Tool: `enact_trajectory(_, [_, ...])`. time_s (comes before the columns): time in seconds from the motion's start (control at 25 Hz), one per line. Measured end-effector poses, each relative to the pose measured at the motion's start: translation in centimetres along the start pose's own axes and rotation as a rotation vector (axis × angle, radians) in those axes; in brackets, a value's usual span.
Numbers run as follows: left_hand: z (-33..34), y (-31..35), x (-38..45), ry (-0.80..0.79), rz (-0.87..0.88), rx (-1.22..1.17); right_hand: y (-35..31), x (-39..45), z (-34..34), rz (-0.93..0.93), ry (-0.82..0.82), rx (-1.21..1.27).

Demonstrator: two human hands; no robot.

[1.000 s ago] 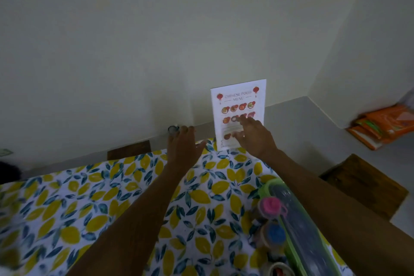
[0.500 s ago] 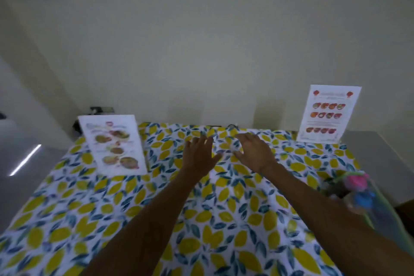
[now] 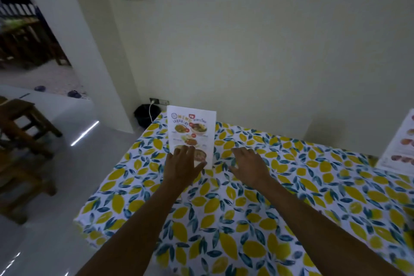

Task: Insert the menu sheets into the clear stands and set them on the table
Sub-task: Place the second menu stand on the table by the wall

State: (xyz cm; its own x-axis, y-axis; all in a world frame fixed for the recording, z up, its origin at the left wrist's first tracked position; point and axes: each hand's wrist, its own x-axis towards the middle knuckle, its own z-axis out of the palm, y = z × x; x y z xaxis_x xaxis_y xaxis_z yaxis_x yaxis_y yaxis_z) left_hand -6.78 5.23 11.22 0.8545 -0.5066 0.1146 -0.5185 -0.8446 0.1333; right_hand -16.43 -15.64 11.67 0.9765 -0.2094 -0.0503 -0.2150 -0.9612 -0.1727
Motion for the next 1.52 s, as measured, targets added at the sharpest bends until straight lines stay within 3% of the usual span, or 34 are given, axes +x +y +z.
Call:
enact_trajectory(0.28, [3.6,-8.1,6.3,-0.068,-0.041,0.009,-2.2,8.5,5.0,0.050,-0.074,0.039])
enact_trajectory(0.48, [7.2,-12.9,12.1,-0.170,-0.170,-0.067,-2.5,14.2,8.7,0.182,-0.141,0.152])
enact_trajectory(0.64, [9.0,-14.3,15.3,-0.266,-0.207,-0.320,-3.0,17.0,10.7,0.319,-0.059,0.429])
enact_trajectory(0.76, [9.1,-14.5,17.4,-0.242,-0.223,-0.400,-3.3,18.3,10.9,0.360,0.020,0.538])
enact_trajectory(1.08, [6.3,-20.0,28.8,-0.108,-0.076,-0.416,-5.8,28.3,7.4,0.370,0.161,0.527])
enact_trajectory(1.28, [7.1,-27.0,38.0,-0.129,0.042,-0.621,-8.6,37.9,7.2,0.410,0.234,0.489])
enact_trajectory(1.52, [10.1,-31.9,45.4,-0.199,0.126,-0.631,-10.3,45.5,9.7,0.520,0.264,0.464])
